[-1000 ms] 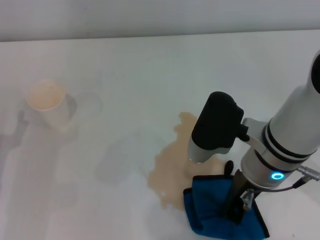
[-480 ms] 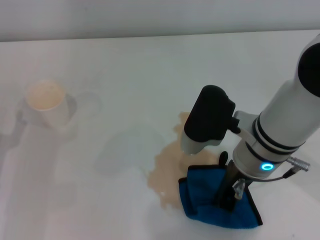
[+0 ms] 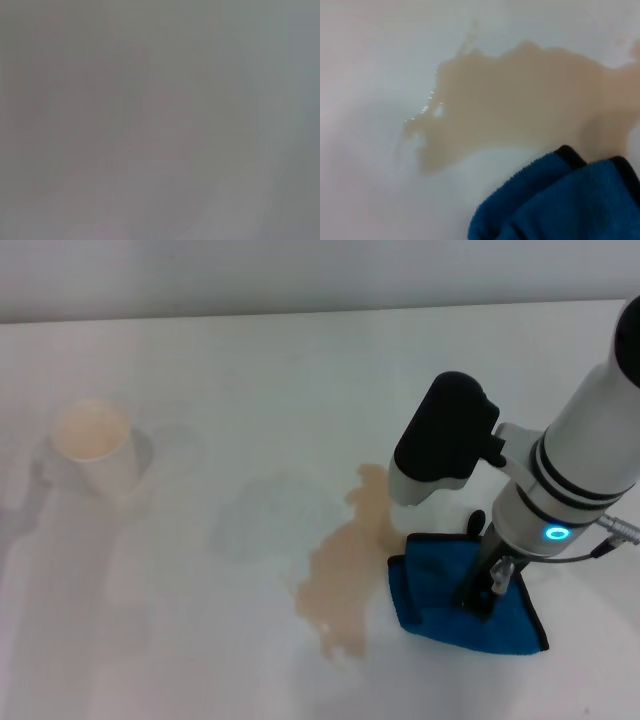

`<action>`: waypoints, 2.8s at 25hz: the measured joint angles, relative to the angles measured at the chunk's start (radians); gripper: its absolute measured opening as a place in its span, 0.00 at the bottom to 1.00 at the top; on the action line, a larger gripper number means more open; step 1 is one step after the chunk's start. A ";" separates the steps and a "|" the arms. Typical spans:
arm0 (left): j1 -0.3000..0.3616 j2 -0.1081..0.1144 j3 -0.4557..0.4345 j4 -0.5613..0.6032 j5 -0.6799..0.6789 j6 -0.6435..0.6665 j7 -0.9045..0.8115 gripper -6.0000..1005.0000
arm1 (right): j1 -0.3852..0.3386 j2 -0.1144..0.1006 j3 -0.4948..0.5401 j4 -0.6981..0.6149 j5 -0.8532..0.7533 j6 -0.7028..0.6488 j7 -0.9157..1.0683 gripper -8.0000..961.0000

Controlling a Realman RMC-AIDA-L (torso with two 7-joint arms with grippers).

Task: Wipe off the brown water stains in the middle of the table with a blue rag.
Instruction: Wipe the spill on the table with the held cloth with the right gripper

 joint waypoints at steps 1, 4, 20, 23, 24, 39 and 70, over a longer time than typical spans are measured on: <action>0.000 0.000 0.000 0.000 0.000 0.000 0.000 0.88 | 0.001 0.000 0.006 0.000 -0.001 0.002 -0.003 0.06; 0.001 0.000 0.000 0.000 0.000 0.000 0.000 0.88 | 0.004 0.000 0.026 0.008 -0.011 0.005 -0.009 0.06; 0.004 -0.001 0.000 -0.002 0.000 0.000 0.000 0.88 | 0.016 0.010 -0.025 0.035 0.143 -0.027 -0.019 0.06; 0.002 -0.001 0.000 -0.002 0.001 0.000 0.000 0.88 | 0.017 0.010 -0.055 0.036 0.190 -0.027 -0.019 0.06; 0.001 -0.002 0.000 -0.002 0.001 0.000 0.000 0.88 | 0.017 0.010 -0.065 0.037 0.205 -0.029 -0.020 0.06; -0.009 0.000 0.002 -0.013 0.006 0.000 0.000 0.88 | 0.016 0.010 -0.103 0.079 0.274 -0.156 -0.059 0.06; -0.035 0.000 0.000 -0.029 0.000 -0.025 0.000 0.88 | 0.129 0.009 0.213 0.287 0.111 -0.225 -0.155 0.06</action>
